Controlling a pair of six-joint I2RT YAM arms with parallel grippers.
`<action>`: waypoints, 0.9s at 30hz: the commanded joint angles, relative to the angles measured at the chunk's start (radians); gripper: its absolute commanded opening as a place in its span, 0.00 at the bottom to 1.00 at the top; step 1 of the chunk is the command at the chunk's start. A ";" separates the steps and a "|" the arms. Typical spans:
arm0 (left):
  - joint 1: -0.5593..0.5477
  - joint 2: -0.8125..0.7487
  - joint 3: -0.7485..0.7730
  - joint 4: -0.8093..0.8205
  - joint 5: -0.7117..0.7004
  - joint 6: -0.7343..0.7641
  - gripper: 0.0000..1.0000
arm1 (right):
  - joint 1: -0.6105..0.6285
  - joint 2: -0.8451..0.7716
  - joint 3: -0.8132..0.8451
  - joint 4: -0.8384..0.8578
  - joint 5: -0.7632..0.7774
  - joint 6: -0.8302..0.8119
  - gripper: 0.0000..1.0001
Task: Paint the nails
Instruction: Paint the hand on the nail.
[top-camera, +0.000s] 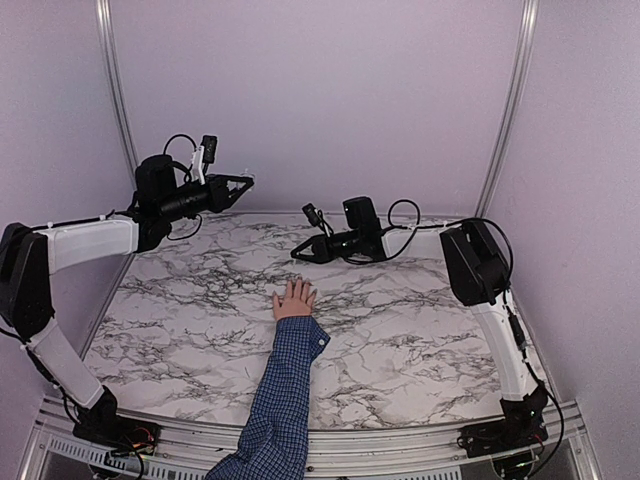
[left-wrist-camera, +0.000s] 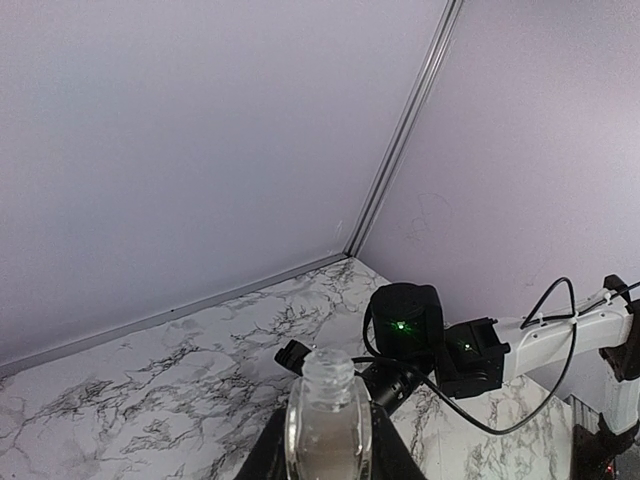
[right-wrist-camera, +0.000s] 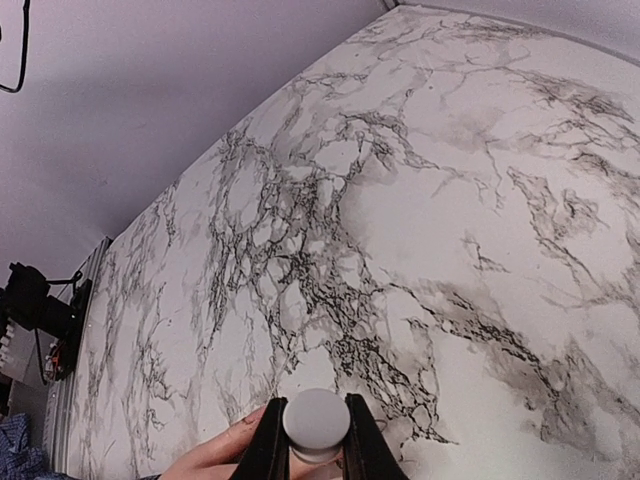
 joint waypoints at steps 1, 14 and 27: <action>0.008 -0.007 0.009 0.043 0.017 -0.002 0.00 | 0.001 0.003 0.033 -0.049 0.035 -0.046 0.00; 0.007 0.010 0.013 0.064 0.016 -0.013 0.00 | -0.023 -0.023 -0.022 -0.032 0.034 -0.034 0.00; 0.007 0.025 0.023 0.072 0.018 -0.019 0.00 | -0.034 -0.023 -0.031 -0.031 0.033 -0.033 0.00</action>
